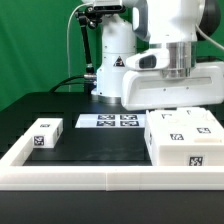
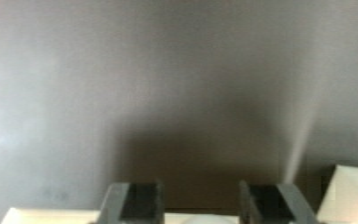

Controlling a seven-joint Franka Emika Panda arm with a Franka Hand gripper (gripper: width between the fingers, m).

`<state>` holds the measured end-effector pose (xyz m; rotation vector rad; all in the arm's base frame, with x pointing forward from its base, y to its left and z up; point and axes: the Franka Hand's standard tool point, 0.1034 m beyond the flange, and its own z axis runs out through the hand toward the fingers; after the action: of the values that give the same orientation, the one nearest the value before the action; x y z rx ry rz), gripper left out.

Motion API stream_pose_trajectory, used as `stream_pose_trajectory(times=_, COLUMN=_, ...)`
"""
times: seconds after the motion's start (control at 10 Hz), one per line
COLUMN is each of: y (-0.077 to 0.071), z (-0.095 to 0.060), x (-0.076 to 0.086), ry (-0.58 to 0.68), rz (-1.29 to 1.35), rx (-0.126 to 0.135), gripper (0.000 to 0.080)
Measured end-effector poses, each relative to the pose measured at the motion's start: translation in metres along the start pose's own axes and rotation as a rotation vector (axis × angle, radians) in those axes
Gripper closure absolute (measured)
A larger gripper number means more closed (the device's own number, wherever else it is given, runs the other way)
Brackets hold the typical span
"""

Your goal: Assemble cabinet

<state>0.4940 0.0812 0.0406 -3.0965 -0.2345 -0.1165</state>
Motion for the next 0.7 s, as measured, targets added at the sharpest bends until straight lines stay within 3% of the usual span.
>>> stream_pose_trajectory(times=0.1, y=0.0, z=-0.012, x=0.003, ry=-0.005, rz=-0.007, rx=-0.001, gripper=0.0593)
stream_pose_trajectory(times=0.7, y=0.001, z=-0.003, x=-0.009, ry=-0.066, rz=-0.005, rx=0.0, gripper=0.0593)
